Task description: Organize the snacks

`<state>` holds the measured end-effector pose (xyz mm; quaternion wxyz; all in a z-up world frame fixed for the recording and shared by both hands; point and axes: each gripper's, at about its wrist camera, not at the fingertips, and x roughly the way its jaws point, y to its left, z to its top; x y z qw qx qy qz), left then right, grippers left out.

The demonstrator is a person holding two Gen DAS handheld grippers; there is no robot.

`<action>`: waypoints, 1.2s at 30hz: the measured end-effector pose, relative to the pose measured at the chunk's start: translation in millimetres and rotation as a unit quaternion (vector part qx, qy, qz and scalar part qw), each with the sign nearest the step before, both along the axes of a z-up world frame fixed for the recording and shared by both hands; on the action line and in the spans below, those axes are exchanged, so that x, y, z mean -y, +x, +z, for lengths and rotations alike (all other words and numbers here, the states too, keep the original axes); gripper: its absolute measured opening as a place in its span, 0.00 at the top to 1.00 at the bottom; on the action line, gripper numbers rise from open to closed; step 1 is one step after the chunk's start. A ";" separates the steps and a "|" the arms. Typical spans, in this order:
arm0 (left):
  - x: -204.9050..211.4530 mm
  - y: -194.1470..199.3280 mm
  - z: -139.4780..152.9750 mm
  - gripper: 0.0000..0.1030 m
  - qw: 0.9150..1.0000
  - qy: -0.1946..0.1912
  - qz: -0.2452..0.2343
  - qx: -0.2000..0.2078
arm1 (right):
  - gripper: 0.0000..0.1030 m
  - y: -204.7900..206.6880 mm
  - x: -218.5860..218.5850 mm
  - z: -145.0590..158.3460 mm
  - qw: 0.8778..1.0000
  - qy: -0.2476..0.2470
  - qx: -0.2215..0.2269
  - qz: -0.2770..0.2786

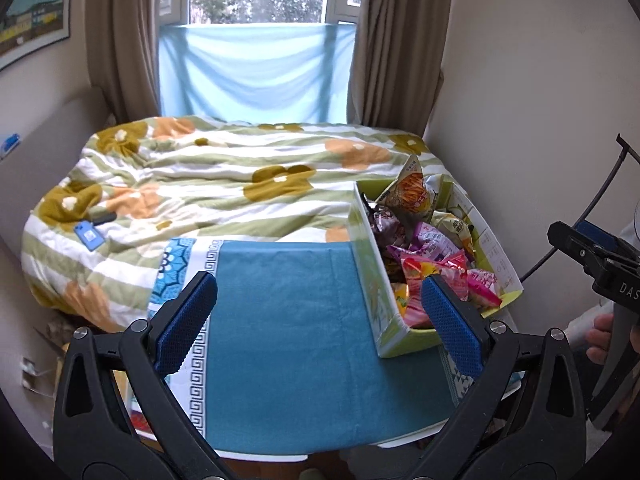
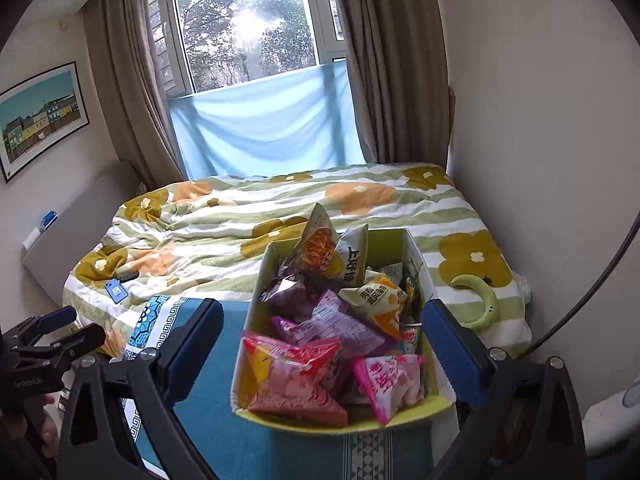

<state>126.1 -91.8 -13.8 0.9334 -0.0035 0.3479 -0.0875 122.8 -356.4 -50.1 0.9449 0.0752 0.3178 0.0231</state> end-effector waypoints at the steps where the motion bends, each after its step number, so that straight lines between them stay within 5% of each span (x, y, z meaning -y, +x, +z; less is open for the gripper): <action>1: -6.4 -13.9 3.6 0.02 1.000 0.007 0.005 0.012 | 0.04 -14.1 -9.7 3.3 1.000 -0.007 0.002 0.001; 6: -28.1 -71.9 14.6 0.01 0.997 0.041 0.026 0.060 | 0.01 -74.6 -53.8 10.0 0.999 -0.039 0.017 -0.002; 14: -47.9 -119.5 13.7 0.01 0.996 0.032 0.027 0.077 | 0.01 -123.8 -90.8 0.2 0.999 -0.042 0.017 -0.008; 36: -47.1 -120.7 16.6 0.01 0.996 0.031 0.022 0.086 | 0.01 -140.3 -104.0 -2.2 0.998 -0.048 0.023 -0.020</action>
